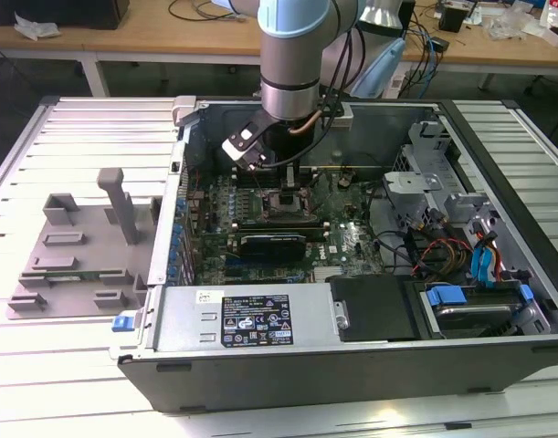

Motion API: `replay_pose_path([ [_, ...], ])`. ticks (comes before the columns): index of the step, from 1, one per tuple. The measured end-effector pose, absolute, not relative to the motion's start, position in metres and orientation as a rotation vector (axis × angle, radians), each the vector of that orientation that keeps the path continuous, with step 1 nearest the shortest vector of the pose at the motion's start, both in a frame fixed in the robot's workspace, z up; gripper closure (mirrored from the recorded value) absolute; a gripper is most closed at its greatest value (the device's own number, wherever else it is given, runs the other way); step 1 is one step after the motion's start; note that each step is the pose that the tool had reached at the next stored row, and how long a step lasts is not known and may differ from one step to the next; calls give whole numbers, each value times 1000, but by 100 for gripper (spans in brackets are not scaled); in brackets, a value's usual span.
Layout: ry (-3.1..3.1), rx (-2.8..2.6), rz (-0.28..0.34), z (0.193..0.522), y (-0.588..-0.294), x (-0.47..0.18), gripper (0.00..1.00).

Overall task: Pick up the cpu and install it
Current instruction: 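Place the cpu into insertion slot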

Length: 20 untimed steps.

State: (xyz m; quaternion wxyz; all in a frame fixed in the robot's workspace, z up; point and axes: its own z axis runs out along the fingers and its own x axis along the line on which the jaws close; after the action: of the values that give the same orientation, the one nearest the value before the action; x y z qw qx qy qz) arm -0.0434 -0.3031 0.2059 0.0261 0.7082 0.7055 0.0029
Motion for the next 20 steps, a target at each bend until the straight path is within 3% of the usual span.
replay_pose_path([
  [5,2190,2200,32,208,-308,-43,89],
  [6,2204,2215,65,208,-309,-43,89],
  [20,2206,2217,68,204,-312,-43,89],
])
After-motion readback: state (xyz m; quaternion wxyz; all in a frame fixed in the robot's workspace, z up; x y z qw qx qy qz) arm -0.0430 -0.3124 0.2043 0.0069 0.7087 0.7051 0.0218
